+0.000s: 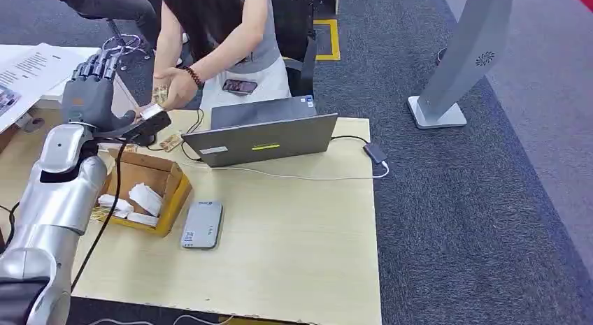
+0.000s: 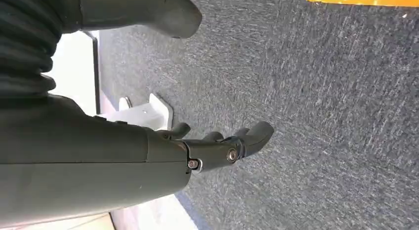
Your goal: Pass the card to the sensor for recognition and then transmit it.
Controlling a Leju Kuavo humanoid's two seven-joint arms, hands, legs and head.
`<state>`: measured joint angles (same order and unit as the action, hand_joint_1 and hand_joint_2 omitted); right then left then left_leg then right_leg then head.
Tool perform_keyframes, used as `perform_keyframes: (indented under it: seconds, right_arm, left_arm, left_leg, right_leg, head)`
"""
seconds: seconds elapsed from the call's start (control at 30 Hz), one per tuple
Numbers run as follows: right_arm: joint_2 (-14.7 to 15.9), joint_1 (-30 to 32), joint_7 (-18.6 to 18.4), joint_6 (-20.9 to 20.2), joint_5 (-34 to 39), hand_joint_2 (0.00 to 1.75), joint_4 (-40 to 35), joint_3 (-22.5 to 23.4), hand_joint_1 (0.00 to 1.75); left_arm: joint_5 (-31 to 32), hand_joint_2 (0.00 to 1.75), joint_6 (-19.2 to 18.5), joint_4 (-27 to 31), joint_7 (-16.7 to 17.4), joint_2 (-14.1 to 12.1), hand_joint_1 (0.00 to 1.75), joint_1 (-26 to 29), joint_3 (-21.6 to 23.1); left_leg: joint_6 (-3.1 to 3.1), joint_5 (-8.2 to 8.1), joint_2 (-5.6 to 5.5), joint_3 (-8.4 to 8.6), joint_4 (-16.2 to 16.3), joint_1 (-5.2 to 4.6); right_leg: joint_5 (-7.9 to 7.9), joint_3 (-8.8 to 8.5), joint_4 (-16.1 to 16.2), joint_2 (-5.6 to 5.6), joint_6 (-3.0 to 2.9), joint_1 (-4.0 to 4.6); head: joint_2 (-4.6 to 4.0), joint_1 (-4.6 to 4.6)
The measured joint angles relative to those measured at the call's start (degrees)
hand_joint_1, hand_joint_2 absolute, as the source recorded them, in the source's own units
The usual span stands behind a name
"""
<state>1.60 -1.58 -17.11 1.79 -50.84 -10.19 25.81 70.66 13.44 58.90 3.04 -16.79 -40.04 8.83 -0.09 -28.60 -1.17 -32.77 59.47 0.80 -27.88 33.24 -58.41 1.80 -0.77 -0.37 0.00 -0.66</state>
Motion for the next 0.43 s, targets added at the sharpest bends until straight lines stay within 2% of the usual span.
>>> perform_keyframes:
  seconds: [0.23, 0.33, 0.43]
  right_arm:
    - [0.0, 0.0, 0.0, 0.2, -0.2, 1.75, 0.0, 0.7, 0.00]
    - [-0.3, 0.1, -0.1, 0.6, 0.3, 1.75, 0.0, 1.8, 0.00]
    - [-0.8, 0.3, -0.3, 1.2, 0.9, 1.75, 0.0, 2.9, 0.00]
  left_arm:
    - [-0.2, 1.75, -0.4, 4.5, -0.4, -0.7, 0.00, 3.2, 0.0]
    - [-2.2, 1.75, 1.9, 10.9, -2.4, -2.3, 0.00, 9.4, -0.3]
    - [-5.6, 1.75, 7.7, 21.3, -5.4, -4.8, 0.00, 21.2, -2.9]
  left_leg:
    - [0.00, 0.00, 0.02, -0.01, 0.0, -0.01]
    - [0.04, -0.04, 0.20, -0.01, 0.0, -0.02]
    - [0.01, -0.28, 0.53, 0.17, -0.1, -0.03]
  right_leg:
    - [0.01, -0.03, 0.0, 0.02, 0.01, 0.00]
    - [0.00, -0.05, 0.0, 0.18, 0.00, -0.01]
    - [-0.12, -0.04, 0.0, 0.59, -0.02, -0.02]
  head:
    - [0.00, 0.00]
    - [0.00, 0.02]
    - [0.00, 0.02]
